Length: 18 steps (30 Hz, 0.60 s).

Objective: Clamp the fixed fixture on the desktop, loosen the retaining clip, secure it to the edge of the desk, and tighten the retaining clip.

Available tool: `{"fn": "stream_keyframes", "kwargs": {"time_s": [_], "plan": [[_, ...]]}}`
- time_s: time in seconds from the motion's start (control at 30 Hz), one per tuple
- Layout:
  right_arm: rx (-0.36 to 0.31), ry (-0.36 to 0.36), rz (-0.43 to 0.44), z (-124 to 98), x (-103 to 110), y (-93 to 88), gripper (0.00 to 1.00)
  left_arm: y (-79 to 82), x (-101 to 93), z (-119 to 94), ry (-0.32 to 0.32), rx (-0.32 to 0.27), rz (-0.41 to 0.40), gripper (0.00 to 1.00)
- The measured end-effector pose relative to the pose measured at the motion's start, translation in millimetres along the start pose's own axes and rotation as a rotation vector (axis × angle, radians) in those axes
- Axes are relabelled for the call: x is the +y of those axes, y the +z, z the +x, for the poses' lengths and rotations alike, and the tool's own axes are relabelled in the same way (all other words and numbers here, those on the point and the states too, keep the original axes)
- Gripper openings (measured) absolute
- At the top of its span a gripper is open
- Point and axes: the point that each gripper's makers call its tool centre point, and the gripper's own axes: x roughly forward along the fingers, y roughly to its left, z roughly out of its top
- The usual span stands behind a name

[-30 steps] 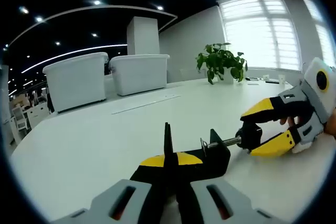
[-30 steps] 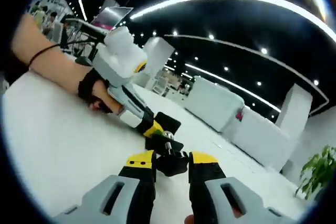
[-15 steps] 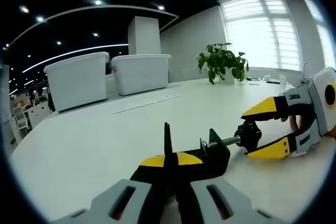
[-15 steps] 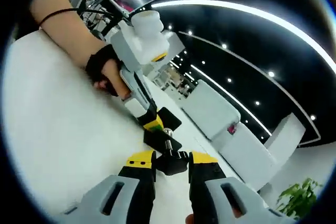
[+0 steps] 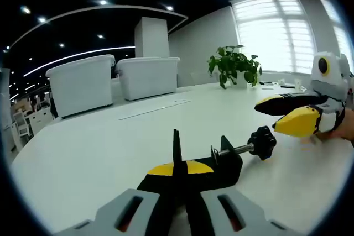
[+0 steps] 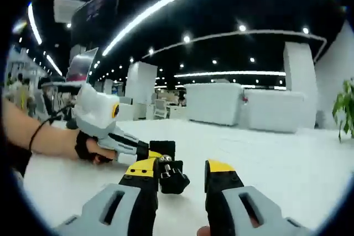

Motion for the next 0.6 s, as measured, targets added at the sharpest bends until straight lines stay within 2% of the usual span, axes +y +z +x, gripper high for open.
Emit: {"fn": "stream_keyframes", "kwargs": {"time_s": [0.07,0.13,0.17,0.2,0.33,0.4,0.43,0.47,0.5,0.6], "plan": [[0.019,0.023,0.117,1.6,-4.3,-3.0,0.3,-0.1,-1.6,-0.9,0.0,0.0,0.0,0.06],[0.056,0.06,0.177,2.3,-2.8,-13.2,0.3,-0.5,-1.4,-0.7,0.0,0.0,0.0,0.06],[0.061,0.085,0.189,-5.0,12.4,-14.6,0.3,-0.5,-1.6,-0.8,0.0,0.0,0.0,0.06],[0.068,0.104,0.213,-6.6,17.1,-16.0,0.3,-0.5,-2.3,-1.5,0.0,0.0,0.002,0.06],[0.098,0.129,0.264,-2.4,8.5,-17.9,0.28,0.0,-5.3,-5.1,0.0,0.0,0.002,0.06],[0.11,0.13,0.296,-6.4,12.0,-22.3,0.27,-0.3,-4.5,-4.2,0.0,0.001,0.001,0.06],[0.124,0.129,0.293,-7.1,15.6,-26.0,0.26,-0.2,-5.7,-5.1,0.0,0.001,0.001,0.06],[0.173,0.12,0.269,-10.4,22.4,-36.8,0.24,-0.3,-6.5,-5.8,0.0,0.001,0.001,0.06],[0.162,0.134,0.276,-7.7,28.3,-34.6,0.25,-0.4,-5.7,-5.3,0.0,0.001,0.001,0.06],[0.213,0.136,0.186,-10.1,36.0,-45.1,0.22,-0.5,-3.2,-2.0,0.0,0.002,0.001,0.06]]}}
